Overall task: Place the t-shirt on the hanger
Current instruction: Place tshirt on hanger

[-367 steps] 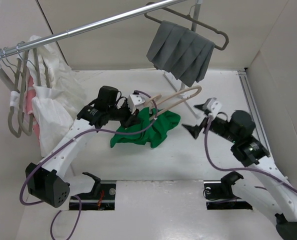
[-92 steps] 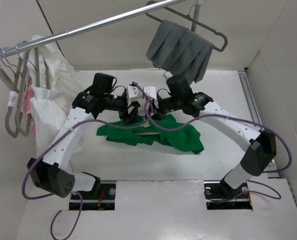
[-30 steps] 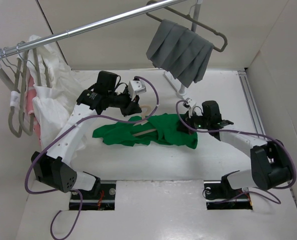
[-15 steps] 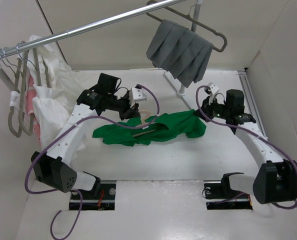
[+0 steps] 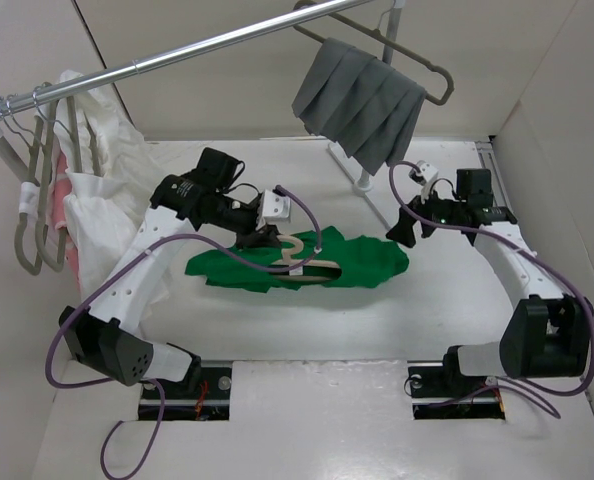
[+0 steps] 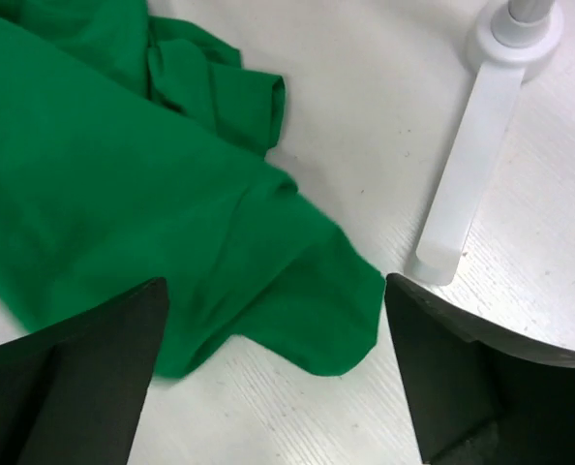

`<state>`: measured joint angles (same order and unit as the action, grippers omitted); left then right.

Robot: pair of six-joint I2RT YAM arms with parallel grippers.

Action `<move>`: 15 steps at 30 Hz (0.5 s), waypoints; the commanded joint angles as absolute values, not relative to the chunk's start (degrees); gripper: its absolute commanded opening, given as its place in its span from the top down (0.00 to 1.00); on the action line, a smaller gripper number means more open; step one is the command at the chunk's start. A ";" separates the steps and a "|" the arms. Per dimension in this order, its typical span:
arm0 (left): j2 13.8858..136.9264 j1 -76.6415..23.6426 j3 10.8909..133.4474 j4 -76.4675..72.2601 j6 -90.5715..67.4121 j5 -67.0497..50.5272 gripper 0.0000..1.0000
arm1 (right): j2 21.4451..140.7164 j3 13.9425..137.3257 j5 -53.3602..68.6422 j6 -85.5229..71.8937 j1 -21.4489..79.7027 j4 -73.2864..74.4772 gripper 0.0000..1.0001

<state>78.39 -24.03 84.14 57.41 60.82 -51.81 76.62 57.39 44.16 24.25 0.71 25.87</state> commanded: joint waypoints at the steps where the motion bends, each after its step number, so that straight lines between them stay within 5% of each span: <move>1: 77.96 -24.52 86.57 61.88 64.69 -56.16 1.00 | 76.56 62.21 48.35 31.97 0.44 31.80 0.00; 6: 76.91 -24.52 85.87 53.98 58.19 -54.32 1.00 | 68.39 62.84 47.45 36.47 0.96 33.84 0.00; 15: 77.52 -24.52 88.51 52.38 58.27 -54.32 1.00 | 68.26 62.47 47.12 43.22 22.81 34.27 0.00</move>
<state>78.39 -24.40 85.23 54.22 57.93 -52.18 64.20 60.14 47.48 38.46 17.41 32.71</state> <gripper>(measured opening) 0.062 0.995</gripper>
